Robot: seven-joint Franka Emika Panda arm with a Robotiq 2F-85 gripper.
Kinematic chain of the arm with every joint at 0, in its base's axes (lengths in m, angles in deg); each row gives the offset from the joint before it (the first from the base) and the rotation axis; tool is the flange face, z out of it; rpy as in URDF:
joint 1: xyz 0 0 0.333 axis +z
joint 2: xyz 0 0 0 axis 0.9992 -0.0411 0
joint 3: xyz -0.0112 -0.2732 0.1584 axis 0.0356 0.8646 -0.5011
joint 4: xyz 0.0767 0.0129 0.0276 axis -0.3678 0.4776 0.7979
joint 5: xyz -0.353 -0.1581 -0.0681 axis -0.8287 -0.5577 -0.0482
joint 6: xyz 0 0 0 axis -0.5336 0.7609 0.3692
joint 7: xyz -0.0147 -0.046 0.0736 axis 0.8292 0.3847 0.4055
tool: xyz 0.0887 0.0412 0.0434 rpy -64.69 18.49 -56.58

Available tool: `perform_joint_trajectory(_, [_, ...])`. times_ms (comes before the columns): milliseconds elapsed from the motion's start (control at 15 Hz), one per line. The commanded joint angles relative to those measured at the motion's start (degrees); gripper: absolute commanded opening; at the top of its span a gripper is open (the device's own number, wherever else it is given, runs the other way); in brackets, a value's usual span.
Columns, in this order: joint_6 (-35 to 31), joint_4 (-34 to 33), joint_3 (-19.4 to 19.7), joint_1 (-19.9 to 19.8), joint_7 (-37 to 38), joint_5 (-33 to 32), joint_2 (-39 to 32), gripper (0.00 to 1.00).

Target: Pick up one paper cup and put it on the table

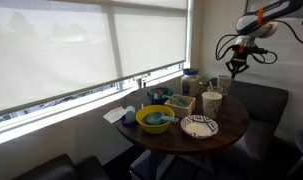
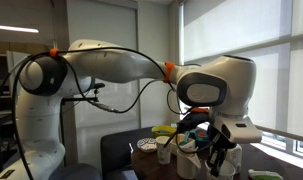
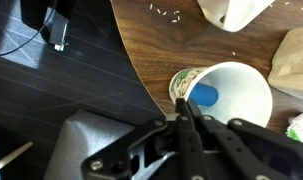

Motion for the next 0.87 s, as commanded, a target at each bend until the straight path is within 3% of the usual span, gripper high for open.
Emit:
perform_joint_trajectory(0, [2.43,-4.08,-0.08,-0.33,0.99,2.19,-1.95,0.28])
perform_joint_trajectory(67, [2.07,-4.13,-0.09,-0.29,0.77,2.12,-1.72,0.29])
perform_joint_trajectory(467, [-0.60,-3.05,0.40,-0.75,-1.07,2.69,3.85,0.70])
perform_joint_trajectory(733, [-8.85,3.55,2.82,-3.13,-9.40,2.88,13.25,0.96])
perform_joint_trajectory(800, [-4.73,-2.48,1.96,-2.08,-5.55,1.20,7.31,0.79])
